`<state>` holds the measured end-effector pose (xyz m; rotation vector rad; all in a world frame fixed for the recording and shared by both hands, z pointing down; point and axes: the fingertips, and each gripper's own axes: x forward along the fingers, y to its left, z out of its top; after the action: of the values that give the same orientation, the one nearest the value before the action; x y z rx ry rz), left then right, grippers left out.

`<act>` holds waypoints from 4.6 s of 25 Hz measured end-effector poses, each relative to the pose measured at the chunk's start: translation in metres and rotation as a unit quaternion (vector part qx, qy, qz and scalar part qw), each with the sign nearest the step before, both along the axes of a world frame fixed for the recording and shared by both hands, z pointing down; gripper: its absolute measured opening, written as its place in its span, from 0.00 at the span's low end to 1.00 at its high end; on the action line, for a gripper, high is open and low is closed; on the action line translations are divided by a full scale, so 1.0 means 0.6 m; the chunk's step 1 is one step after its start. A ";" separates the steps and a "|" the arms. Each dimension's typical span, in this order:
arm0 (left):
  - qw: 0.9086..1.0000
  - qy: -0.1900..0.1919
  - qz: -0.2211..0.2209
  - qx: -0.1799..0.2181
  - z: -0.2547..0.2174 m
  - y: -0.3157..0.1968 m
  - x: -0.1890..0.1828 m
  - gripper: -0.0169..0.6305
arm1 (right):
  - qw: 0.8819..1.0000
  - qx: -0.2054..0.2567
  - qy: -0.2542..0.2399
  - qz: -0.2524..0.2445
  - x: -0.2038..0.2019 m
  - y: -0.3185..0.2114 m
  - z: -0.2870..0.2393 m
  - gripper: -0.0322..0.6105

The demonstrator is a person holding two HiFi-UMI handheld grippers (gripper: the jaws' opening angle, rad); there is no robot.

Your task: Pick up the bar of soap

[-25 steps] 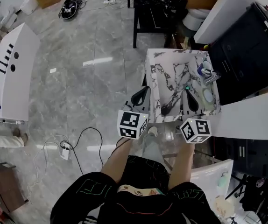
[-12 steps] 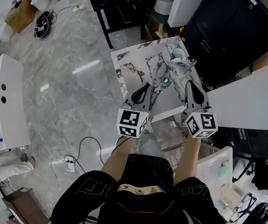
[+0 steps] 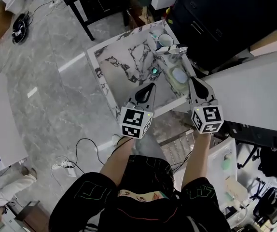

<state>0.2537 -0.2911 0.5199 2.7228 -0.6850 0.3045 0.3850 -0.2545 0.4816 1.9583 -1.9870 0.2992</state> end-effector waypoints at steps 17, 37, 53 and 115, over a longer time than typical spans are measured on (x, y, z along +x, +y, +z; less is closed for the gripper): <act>0.997 -0.037 0.033 -0.061 0.107 -0.018 0.058 0.04 | 0.960 -0.233 0.078 -0.135 0.032 -0.051 0.210 0.26; 0.995 -0.046 0.021 -0.088 0.151 -0.065 0.070 0.04 | 0.859 -0.430 0.119 -0.252 0.042 -0.070 0.331 0.55; 0.995 -0.041 -0.009 -0.094 0.155 -0.089 0.072 0.04 | 0.789 -0.514 0.169 -0.291 0.024 -0.075 0.357 0.47; 0.999 -0.019 -0.040 -0.009 0.012 -0.074 -0.088 0.04 | 0.995 0.037 -0.062 0.069 -0.035 -0.072 0.004 0.44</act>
<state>0.2010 -0.3357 0.5271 2.6715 -0.7960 0.3432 0.3643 -0.2976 0.4838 2.1770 -1.9679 0.3961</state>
